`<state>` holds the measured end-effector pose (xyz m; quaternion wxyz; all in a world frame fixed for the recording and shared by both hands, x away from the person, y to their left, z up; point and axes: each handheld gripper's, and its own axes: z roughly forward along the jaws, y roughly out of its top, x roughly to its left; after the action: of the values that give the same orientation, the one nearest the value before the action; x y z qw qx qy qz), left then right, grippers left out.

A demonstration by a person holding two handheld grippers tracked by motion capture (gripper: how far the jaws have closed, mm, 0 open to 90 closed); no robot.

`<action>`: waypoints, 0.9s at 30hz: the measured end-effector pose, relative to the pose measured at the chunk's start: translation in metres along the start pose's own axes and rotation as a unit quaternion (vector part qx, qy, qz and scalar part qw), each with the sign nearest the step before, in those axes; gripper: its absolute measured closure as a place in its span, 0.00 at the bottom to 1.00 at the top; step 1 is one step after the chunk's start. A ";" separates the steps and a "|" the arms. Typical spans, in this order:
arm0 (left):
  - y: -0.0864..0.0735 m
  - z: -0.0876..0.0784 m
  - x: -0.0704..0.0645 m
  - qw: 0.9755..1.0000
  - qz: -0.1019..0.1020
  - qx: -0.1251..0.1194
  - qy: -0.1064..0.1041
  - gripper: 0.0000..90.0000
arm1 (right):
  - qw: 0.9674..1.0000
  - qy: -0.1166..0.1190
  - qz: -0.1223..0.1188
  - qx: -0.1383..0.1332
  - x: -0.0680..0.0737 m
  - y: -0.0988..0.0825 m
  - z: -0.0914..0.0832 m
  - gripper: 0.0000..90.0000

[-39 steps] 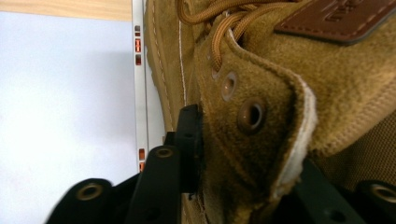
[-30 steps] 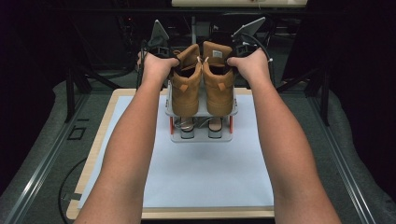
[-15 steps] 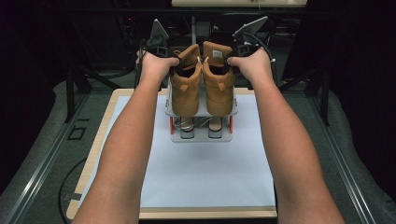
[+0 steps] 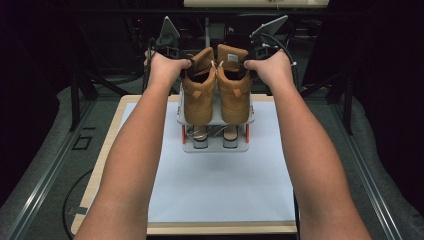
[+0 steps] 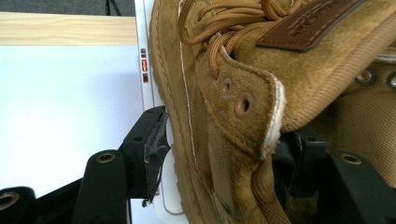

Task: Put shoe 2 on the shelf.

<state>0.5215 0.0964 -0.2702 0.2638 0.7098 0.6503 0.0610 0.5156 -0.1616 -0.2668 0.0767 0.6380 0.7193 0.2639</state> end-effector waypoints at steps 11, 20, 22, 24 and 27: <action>-0.001 -0.021 -0.003 1.000 0.005 -0.012 0.001 0.46 | 1.000 -0.008 -0.003 -0.011 -0.002 -0.002 -0.022 0.53; -0.004 -0.036 0.000 1.000 0.006 -0.005 -0.002 0.46 | 1.000 -0.008 -0.012 -0.019 -0.001 -0.007 -0.039 0.52; -0.004 -0.039 0.001 1.000 0.007 -0.007 -0.003 0.46 | 1.000 -0.010 -0.014 -0.019 0.000 -0.007 -0.043 0.53; -0.006 -0.043 0.003 1.000 0.006 -0.006 -0.003 0.47 | 1.000 -0.010 -0.017 -0.020 0.001 -0.008 -0.047 0.53; -0.007 -0.045 0.004 1.000 0.007 -0.009 -0.002 0.47 | 1.000 -0.012 -0.017 -0.023 0.001 -0.009 -0.051 0.53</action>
<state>0.4965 0.1140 -0.2356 0.2708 0.7122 0.6441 0.0676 0.4846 -0.1756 -0.2274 0.1048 0.6265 0.7230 0.2717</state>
